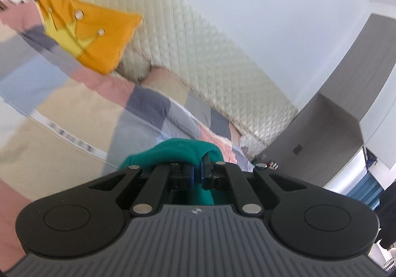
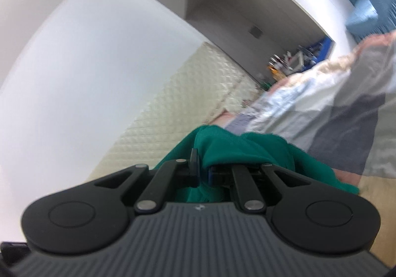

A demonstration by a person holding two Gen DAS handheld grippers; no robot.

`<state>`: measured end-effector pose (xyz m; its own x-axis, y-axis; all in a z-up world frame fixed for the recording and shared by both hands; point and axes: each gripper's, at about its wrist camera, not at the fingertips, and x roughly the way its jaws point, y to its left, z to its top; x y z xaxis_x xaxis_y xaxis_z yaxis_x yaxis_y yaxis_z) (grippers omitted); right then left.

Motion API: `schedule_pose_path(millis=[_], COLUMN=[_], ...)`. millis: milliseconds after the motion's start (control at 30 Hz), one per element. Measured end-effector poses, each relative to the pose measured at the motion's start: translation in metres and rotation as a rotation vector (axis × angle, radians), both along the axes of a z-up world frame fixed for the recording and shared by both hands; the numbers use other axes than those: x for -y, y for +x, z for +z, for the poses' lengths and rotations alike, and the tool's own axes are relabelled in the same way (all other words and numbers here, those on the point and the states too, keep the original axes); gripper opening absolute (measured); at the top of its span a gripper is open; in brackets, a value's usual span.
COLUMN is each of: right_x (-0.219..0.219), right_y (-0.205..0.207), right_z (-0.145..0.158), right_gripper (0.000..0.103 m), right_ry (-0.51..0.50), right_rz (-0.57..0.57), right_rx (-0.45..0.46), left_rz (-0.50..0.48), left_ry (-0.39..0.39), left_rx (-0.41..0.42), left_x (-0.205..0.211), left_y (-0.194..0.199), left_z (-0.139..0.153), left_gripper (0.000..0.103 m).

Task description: Fold large clothes

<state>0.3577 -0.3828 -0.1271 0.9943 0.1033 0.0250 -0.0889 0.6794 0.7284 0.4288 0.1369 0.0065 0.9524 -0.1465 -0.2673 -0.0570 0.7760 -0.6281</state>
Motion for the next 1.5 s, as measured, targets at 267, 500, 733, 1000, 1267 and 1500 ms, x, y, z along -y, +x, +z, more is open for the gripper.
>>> schedule_pose_path(millis=[267,500,733,1000,1267,1500], right_x=[-0.028,-0.047,-0.074,-0.110,-0.105,-0.105], right_y=[-0.053,-0.020,0.053,0.093,0.090,0.058], right_z=[0.042,0.033,-0.019,-0.068,-0.071,-0.050], right_gripper=[0.009,0.009,0.009,0.010,0.013,0.063], right_ry=[-0.090,-0.163,-0.245,-0.294,-0.219,-0.190], right_rz=[0.092,0.134,0.162,0.169,0.178,0.240], right_rx=[0.140,-0.037,-0.400,-0.559,-0.552,-0.463], left_rz=[0.112,0.181,0.231,0.207,0.183,0.152], left_ry=[0.016,-0.035,0.009,-0.007,-0.032,-0.094], left_rx=[0.111,0.031,-0.094,-0.230,-0.249,-0.225], left_x=[-0.048,-0.079,-0.096,-0.124,-0.131,-0.120], left_y=[-0.130,-0.149,-0.096,-0.039,-0.035,-0.068], left_z=[0.018,-0.037,-0.107,-0.167,-0.176,-0.162], left_gripper=[0.005,0.005,0.006,0.006,0.016,0.056])
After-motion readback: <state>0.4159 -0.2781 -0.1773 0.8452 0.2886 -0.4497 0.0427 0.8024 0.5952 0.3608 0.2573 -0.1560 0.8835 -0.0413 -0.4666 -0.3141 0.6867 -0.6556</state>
